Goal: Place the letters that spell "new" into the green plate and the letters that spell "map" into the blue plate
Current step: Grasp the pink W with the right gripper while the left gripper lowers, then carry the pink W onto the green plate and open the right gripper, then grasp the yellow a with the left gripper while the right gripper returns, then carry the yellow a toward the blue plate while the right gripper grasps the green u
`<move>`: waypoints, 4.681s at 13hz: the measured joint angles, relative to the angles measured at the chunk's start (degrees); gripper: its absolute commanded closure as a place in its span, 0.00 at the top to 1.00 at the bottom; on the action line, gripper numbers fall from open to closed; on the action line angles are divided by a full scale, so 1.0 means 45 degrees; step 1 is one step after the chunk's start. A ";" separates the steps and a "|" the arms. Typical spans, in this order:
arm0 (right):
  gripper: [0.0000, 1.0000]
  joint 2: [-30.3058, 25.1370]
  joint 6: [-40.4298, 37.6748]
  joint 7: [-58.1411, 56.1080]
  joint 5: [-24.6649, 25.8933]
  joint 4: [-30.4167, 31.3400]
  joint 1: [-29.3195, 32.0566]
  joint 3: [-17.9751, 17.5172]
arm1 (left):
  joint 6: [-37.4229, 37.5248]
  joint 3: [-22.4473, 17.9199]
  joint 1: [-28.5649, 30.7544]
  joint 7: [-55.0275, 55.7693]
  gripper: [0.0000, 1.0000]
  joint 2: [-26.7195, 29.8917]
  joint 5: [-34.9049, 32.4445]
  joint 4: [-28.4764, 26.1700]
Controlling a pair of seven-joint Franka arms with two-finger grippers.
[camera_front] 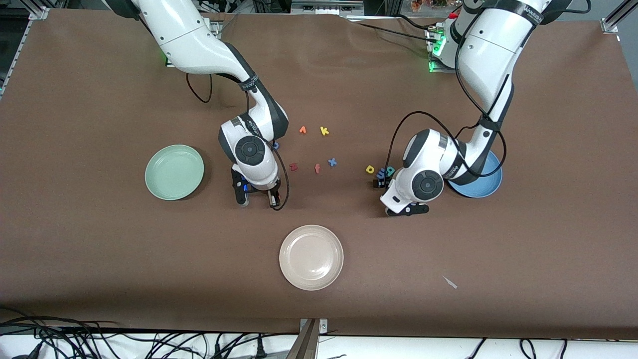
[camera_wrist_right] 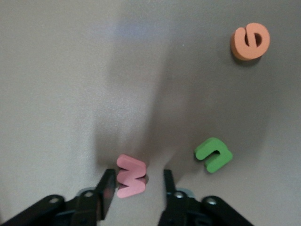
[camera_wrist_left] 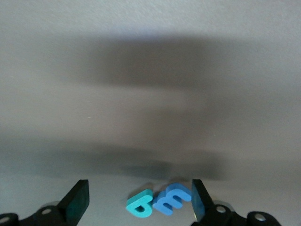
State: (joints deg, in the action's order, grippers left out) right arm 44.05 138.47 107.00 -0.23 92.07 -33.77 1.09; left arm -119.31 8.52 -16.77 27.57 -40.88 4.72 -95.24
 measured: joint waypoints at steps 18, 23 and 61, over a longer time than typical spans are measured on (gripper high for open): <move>0.16 -0.6089 -0.0700 -1.2579 -0.0320 0.7404 0.0342 0.4207 | -0.2789 0.0941 -0.0500 0.9947 0.81 0.0726 0.0013 -0.1813; 1.00 -0.6195 0.1628 -1.3555 -0.0320 0.9449 0.0315 0.4573 | -0.3042 0.0943 -0.0680 1.0128 0.62 0.0568 0.0013 -0.1856; 0.14 -0.4625 -0.3678 -1.2382 -0.0938 0.4130 0.0266 0.3905 | 0.1735 0.0598 0.3102 0.2036 0.00 0.2184 -0.1100 -0.1280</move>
State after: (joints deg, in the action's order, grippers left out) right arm 23.23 121.91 51.28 -4.45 110.66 -32.57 18.66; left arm -111.51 11.21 -2.81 36.73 -31.05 -0.23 -101.00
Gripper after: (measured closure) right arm 0.687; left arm 0.727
